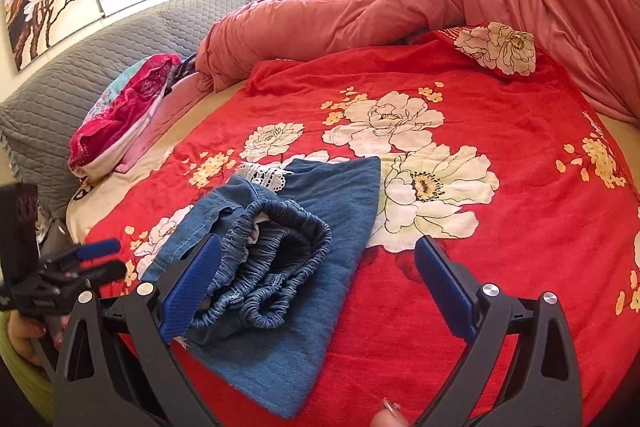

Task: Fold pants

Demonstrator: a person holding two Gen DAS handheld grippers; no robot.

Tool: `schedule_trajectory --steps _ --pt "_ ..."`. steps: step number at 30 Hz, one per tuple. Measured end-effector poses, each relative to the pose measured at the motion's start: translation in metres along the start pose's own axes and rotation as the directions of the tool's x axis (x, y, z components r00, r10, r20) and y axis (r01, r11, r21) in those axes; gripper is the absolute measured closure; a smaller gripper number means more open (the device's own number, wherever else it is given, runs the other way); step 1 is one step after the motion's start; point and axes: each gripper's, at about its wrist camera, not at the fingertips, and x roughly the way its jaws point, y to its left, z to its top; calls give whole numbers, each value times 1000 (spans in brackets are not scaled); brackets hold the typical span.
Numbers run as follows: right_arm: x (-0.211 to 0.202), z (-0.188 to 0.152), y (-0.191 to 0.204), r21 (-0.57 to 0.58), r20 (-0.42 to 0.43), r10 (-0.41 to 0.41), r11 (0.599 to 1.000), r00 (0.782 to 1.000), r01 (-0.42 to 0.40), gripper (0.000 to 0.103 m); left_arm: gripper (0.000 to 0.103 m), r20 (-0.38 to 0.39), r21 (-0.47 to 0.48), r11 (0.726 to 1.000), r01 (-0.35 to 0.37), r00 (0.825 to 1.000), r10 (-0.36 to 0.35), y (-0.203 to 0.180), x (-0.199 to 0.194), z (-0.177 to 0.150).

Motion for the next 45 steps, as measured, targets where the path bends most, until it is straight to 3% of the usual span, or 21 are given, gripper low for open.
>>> schedule_trajectory --steps 6,10,25,28,41,44,45 --pt "5 0 1 -1 -21 -7 1000 1000 7 6 15 11 -1 1000 20 1000 -20 -10 15 26" --pt "13 -1 -2 8 -46 -10 1000 999 11 6 15 -58 -15 999 46 997 -47 -9 44 35" --pt "46 -5 -23 91 -134 50 995 990 -38 7 15 -150 -44 995 89 984 -94 -1 94 26" --pt "54 -3 -24 110 -151 78 992 986 -62 21 15 -149 -47 994 95 984 -101 0 97 25" --pt "86 1 -30 215 -198 195 965 961 -151 22 20 -163 -2 994 109 981 -108 -9 105 21" --pt "87 1 -29 210 -196 210 963 958 -168 35 24 -160 -7 994 114 981 -113 -9 105 20" --pt "86 0 -28 212 -194 220 961 956 -178 38 31 -156 -11 993 116 981 -116 -9 104 20"
